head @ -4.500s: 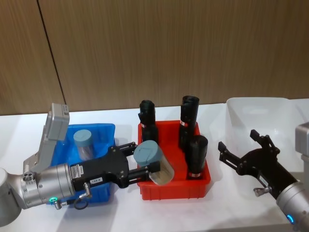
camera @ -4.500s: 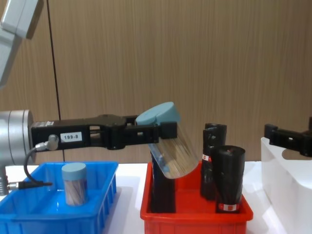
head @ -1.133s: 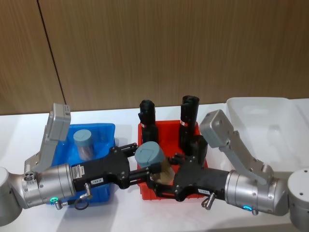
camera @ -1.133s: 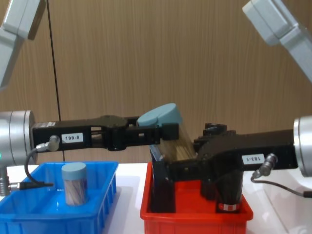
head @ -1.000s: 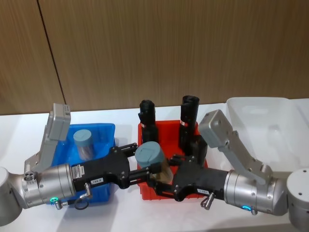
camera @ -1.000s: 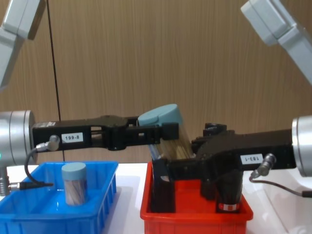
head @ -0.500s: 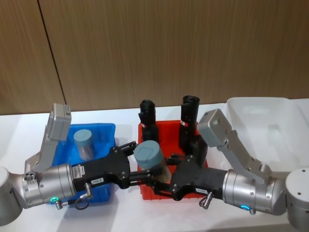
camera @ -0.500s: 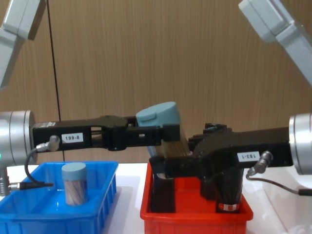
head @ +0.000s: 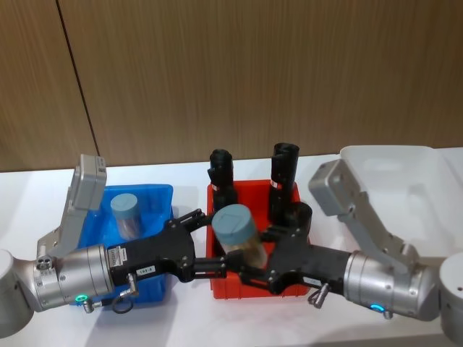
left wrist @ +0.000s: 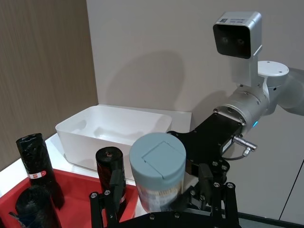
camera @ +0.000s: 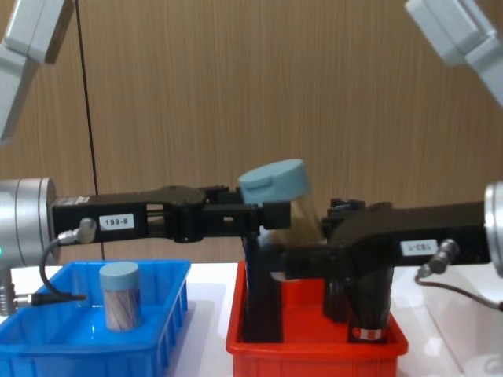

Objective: Pick the cotton swabs from the blue box and place them into the white box.

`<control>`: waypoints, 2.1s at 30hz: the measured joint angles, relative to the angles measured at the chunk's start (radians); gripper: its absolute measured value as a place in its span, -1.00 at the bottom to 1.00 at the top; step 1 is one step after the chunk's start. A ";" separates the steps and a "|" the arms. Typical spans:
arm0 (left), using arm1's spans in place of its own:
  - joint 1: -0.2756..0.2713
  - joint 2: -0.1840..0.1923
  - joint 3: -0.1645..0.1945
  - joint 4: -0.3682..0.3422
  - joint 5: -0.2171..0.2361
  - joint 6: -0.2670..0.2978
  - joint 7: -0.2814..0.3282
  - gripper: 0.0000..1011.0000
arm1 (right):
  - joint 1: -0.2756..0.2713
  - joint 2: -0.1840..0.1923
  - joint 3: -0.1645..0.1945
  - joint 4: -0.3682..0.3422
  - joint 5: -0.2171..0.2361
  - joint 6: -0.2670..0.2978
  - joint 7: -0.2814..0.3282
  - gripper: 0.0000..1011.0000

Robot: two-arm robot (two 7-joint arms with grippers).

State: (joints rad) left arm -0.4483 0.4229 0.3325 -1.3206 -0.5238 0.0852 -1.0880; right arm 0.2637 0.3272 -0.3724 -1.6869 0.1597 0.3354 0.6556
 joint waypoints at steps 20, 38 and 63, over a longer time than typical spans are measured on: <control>0.000 0.000 0.000 0.000 0.000 0.000 0.000 0.99 | -0.038 0.103 0.093 0.024 0.112 -0.028 -0.139 0.27; 0.000 0.000 0.000 0.000 0.000 0.000 0.000 0.99 | -0.006 0.140 0.168 0.129 0.196 -0.050 -0.307 0.27; 0.000 0.000 0.000 0.000 0.000 0.000 0.000 0.99 | 0.145 0.088 0.188 0.424 0.204 -0.055 -0.471 0.70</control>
State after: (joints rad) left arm -0.4483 0.4230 0.3325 -1.3206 -0.5238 0.0851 -1.0880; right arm 0.4088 0.4147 -0.1842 -1.2627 0.3632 0.2804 0.1844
